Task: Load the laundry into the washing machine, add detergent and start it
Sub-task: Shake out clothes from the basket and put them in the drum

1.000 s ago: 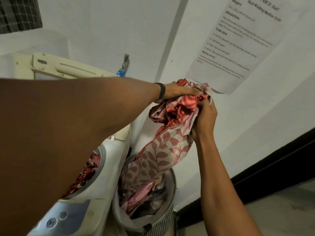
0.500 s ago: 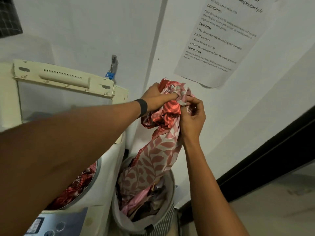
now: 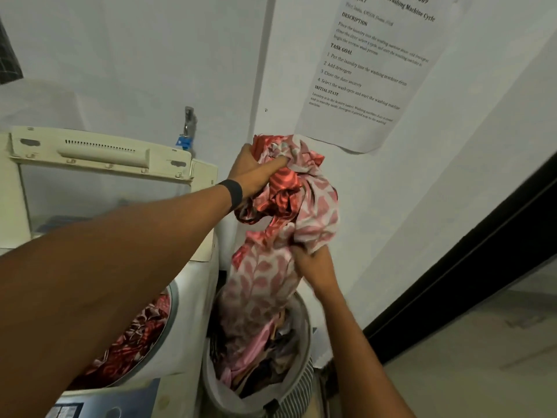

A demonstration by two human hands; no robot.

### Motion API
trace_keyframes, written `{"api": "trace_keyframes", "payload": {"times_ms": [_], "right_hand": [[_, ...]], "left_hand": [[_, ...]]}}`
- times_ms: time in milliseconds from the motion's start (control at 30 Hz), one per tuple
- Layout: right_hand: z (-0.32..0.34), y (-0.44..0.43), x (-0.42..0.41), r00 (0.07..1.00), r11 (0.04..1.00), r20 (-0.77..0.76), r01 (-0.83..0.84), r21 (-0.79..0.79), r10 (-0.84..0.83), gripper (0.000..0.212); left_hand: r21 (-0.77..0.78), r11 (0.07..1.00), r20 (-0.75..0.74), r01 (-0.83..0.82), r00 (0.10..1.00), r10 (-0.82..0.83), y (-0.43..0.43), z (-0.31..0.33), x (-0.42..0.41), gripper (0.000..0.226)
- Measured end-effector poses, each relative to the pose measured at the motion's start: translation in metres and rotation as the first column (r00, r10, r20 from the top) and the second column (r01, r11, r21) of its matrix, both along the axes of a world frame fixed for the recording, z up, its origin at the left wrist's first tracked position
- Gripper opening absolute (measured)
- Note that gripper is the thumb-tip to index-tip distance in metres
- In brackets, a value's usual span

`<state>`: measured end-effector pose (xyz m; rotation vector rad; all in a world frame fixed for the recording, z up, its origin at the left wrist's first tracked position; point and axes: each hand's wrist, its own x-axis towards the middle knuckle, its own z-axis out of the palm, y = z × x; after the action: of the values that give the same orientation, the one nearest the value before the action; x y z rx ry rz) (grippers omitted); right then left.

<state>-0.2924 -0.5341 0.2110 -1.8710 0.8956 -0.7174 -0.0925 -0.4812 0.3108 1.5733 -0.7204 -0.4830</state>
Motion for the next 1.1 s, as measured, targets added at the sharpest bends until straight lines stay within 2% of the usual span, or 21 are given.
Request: {"api": "trace_keyframes", "payload": {"times_ms": [33,100,167,267,400,500,533,567,633,667,700,767,800,867,933,1000,1067,1100], "right_hand": [[0.025,-0.003,0.001,0.988,0.997,0.136,0.072,-0.013,-0.069,0.03],[0.07,-0.01,0.006,0.906,0.984,0.39,0.18,-0.003,-0.165,0.033],[0.101,-0.019,0.015,0.819,0.972,0.538,0.237,0.004,-0.202,0.032],[0.122,-0.027,0.036,0.786,0.975,0.589,0.22,0.018,-0.188,0.035],[0.121,-0.035,0.047,0.815,0.988,0.566,0.154,-0.007,-0.123,0.023],[0.132,-0.031,0.043,0.811,0.996,0.579,0.081,0.038,-0.088,0.036],[0.135,-0.03,0.041,0.811,0.996,0.578,0.068,0.051,-0.085,0.041],[0.138,-0.03,0.04,0.817,0.996,0.57,0.058,0.073,-0.09,0.041],[0.139,-0.034,0.037,0.81,0.992,0.578,0.034,0.123,-0.1,0.031],[0.14,-0.036,0.036,0.808,0.989,0.58,0.026,0.144,-0.106,0.028],[0.141,-0.035,0.033,0.811,0.987,0.574,0.025,0.161,-0.114,0.027],[0.141,-0.032,0.03,0.808,0.973,0.567,0.03,0.23,-0.159,0.028],[0.141,-0.03,0.03,0.8,0.963,0.577,0.005,0.268,-0.165,0.031],[0.152,-0.022,0.031,0.784,0.95,0.605,-0.067,0.306,-0.139,0.028],[0.165,-0.015,0.031,0.76,0.934,0.643,-0.16,0.321,-0.091,0.019],[0.176,-0.009,0.034,0.761,0.939,0.636,-0.114,0.323,-0.127,0.019],[0.175,-0.009,0.04,0.769,0.958,0.623,-0.051,0.282,-0.142,0.02],[0.172,-0.005,0.042,0.803,0.979,0.566,0.099,0.18,-0.186,0.022]], "left_hand": [[0.028,1.0,0.034,-0.011,0.999,0.01,0.003,-0.002,0.003,0.085],[0.074,0.997,0.076,-0.019,0.997,0.013,0.008,-0.009,0.006,0.08],[0.062,0.998,0.074,-0.028,0.997,0.024,0.01,-0.011,0.003,0.073],[0.026,0.999,0.029,0.038,0.999,-0.038,0.006,-0.005,-0.01,0.079],[0.048,0.97,-0.113,0.237,0.966,-0.23,0.003,0.008,-0.022,0.125],[0.058,0.932,-0.196,0.359,0.919,-0.342,0.002,0.009,-0.023,0.147],[0.06,0.916,-0.22,0.397,0.9,-0.376,0.002,0.011,-0.025,0.144],[0.057,0.894,-0.236,0.444,0.876,-0.42,0.004,0.015,-0.027,0.129],[0.071,0.843,-0.232,0.534,0.831,-0.506,0.01,0.031,-0.033,0.071],[0.11,0.811,-0.224,0.575,0.809,-0.543,0.013,0.039,-0.035,0.051],[0.15,0.782,-0.219,0.604,0.792,-0.57,0.015,0.047,-0.038,0.045],[0.202,0.761,-0.203,0.617,0.786,-0.584,0.019,0.054,-0.046,0.047],[0.199,0.783,-0.176,0.589,0.807,-0.563,0.017,0.053,-0.049,0.048],[0.13,0.855,-0.118,0.501,0.864,-0.489,0.008,0.047,-0.054,0.041],[0.001,0.934,-0.13,0.356,0.926,-0.353,0.001,0.039,-0.054,0.038],[-0.086,0.972,-0.171,0.218,0.958,-0.231,-0.006,0.036,-0.049,0.04],[-0.103,0.984,-0.179,0.144,0.971,-0.161,-0.013,0.035,-0.046,0.041],[-0.1,0.989,-0.168,0.109,0.978,-0.125,-0.018,0.036,-0.046,0.041]]}}
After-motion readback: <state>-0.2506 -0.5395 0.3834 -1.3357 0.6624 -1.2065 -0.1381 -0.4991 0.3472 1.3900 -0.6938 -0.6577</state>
